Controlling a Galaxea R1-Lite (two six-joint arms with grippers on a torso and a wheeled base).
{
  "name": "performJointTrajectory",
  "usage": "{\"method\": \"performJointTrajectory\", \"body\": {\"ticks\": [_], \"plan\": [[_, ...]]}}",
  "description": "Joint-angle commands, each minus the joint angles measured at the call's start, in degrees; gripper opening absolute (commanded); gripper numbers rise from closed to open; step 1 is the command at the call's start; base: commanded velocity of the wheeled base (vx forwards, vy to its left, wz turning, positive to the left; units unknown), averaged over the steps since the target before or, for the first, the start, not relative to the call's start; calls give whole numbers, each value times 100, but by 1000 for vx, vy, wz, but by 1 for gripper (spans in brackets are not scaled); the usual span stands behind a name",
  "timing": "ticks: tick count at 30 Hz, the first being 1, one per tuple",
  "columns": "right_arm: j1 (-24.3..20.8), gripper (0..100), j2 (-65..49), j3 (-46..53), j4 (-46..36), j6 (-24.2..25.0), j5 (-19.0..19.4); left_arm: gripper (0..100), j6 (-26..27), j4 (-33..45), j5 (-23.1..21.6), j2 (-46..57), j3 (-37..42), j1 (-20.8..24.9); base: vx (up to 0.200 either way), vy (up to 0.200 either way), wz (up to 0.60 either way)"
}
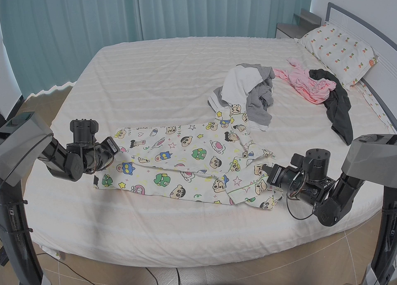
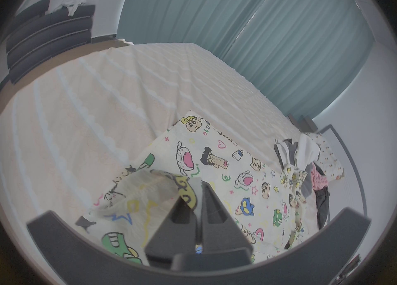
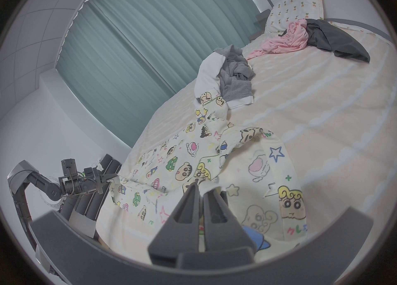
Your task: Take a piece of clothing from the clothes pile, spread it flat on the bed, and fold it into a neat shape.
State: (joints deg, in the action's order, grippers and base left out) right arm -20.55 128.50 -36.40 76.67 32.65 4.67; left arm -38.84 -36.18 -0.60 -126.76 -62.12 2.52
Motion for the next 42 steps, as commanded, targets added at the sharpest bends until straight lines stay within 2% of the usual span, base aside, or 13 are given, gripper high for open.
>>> {"method": "performJointTrajectory", "body": {"ticks": [1, 7, 8, 10, 11, 23, 26, 28, 29, 30, 32, 34, 42], "plan": [[104, 0, 298, -192, -38, -48, -1, 0, -150, 85, 16, -429, -379, 11, 0, 0, 0], [183, 0, 395, -289, -47, -48, -1, 0, -423, 190, 16, -578, -599, 11, 0, 0, 0], [183, 0, 395, -289, -47, -48, -1, 100, -432, 190, 16, -578, -608, 11, 0, 0, 0], [183, 0, 404, -289, -38, -48, -1, 100, -555, 217, 16, -569, -696, 3, 0, 0, 0], [183, 100, 395, -271, -38, -48, -1, 100, -555, 217, 16, -569, -696, -15, 0, 0, 0], [596, 100, 35, 160, 59, 102, -370, 100, -396, 595, -142, 2, -388, -551, 0, 0, 0], [632, 100, -229, 467, 120, 242, -370, 100, -10, 595, -459, 72, -221, -709, 0, 0, 0], [605, 100, -756, 1012, 200, 462, -361, 100, 632, 586, -1109, 257, 148, -991, 0, 0, 0], [605, 100, -756, 1012, 200, 462, -361, 100, 632, 586, -1109, 257, 148, -991, 0, 0, 0], [526, 100, -1134, 1469, 191, 462, -344, 100, 957, 586, -1689, 441, 438, -1131, 0, 0, 0], [306, 100, -1424, 1856, 217, 488, -353, 100, 1344, 586, -2225, 564, 658, -1246, 0, 0, 0], [157, 100, -1635, 2058, 217, 506, -370, 100, 1739, 560, -2428, 538, 702, -1307, 0, 0, 0], [-450, 100, -2365, 2919, 217, 576, -291, 100, 3234, 524, -2498, 116, 280, -1307, 0, 0, 0]]}}
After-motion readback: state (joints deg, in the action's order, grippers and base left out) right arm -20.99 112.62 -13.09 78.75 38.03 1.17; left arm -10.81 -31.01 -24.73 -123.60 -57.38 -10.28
